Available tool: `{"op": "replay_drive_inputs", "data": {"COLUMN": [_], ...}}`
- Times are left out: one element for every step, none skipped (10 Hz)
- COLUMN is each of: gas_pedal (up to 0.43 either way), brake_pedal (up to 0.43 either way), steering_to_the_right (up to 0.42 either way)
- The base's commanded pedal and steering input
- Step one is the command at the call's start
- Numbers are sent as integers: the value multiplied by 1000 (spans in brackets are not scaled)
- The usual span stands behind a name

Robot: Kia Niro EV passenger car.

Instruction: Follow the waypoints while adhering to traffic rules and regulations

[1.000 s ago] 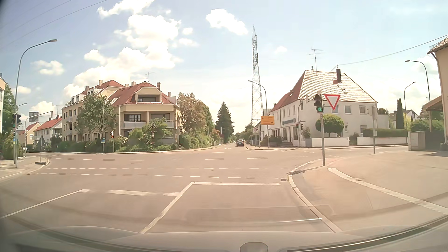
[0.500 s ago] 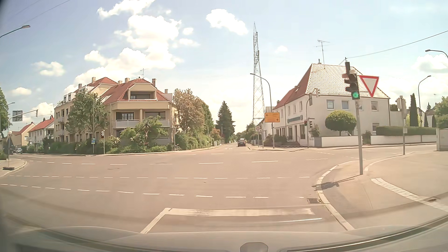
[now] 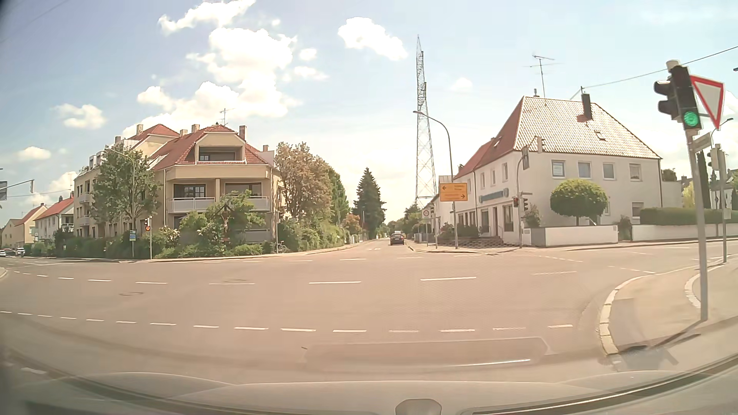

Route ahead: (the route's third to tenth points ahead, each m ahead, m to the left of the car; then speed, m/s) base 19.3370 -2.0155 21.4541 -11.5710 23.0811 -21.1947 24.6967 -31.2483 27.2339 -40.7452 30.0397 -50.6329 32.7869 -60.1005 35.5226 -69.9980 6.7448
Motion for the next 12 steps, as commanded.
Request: {"op": "replay_drive_inputs", "data": {"gas_pedal": [0, 0, 0, 0, 0, 0, 0, 0, 0, 0, 0, 0], "brake_pedal": [0, 0, 0, 0, 0, 0, 0, 0, 0, 0, 0, 0], "steering_to_the_right": [21, 30, 42, 51, 67, 90, 116, 140, 178, 218, 254, 289]}}
